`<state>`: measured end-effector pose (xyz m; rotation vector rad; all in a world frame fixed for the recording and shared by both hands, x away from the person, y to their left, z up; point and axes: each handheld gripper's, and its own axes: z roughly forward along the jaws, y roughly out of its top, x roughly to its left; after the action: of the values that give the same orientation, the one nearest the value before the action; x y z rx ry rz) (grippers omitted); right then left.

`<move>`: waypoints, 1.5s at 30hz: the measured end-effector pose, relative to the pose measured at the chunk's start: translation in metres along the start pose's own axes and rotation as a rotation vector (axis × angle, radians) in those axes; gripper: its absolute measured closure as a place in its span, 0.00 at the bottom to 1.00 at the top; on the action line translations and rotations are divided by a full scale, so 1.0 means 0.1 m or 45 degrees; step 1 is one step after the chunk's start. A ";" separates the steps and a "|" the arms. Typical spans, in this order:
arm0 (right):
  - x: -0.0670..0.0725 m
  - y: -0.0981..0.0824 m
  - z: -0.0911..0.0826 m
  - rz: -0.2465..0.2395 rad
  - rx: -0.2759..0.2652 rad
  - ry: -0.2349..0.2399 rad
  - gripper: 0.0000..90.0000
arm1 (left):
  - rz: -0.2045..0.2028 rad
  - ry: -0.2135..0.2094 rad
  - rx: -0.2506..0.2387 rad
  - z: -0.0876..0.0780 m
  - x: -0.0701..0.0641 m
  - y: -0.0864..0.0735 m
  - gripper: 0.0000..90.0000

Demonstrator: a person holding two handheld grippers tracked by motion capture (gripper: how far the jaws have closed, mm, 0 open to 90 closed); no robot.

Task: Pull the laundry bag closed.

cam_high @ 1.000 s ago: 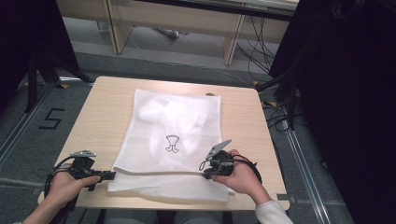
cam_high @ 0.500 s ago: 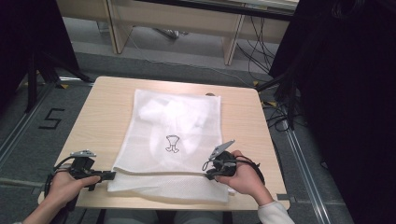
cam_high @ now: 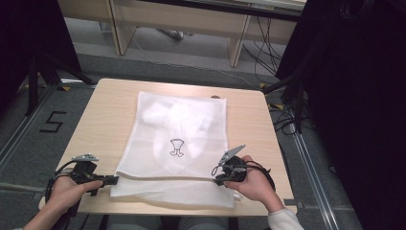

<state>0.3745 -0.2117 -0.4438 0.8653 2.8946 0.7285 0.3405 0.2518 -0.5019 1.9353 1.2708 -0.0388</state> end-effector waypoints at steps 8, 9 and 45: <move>-0.02 -0.02 0.00 -0.001 0.004 0.011 0.92 | -0.002 0.004 -0.003 0.00 0.00 0.00 0.96; -0.02 -0.03 -0.02 0.014 0.014 -0.008 0.92 | -0.001 0.002 -0.002 0.00 0.00 0.00 0.96; -0.17 -0.27 -0.13 0.091 -0.003 -0.027 0.92 | -0.007 0.012 0.003 0.00 0.00 0.00 0.96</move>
<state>0.3732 -0.2461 -0.4464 0.9741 2.8568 0.7237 0.3403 0.2519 -0.5021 1.9364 1.2829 -0.0345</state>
